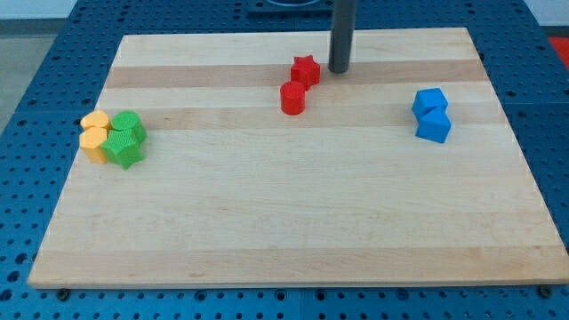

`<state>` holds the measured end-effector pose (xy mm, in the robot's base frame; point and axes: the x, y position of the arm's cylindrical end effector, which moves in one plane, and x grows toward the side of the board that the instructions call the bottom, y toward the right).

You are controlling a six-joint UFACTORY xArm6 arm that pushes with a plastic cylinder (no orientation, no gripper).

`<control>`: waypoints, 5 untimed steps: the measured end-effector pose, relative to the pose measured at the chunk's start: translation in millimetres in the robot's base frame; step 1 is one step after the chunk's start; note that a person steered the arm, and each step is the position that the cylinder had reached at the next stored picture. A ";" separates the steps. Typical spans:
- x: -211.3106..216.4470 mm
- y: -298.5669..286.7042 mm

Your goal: Move the red circle parallel below the red star

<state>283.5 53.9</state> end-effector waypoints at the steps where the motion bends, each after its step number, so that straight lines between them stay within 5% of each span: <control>1: 5.8 -24.5; 3: 33.6 -55.6; 5: 16.4 -13.7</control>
<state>299.9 40.2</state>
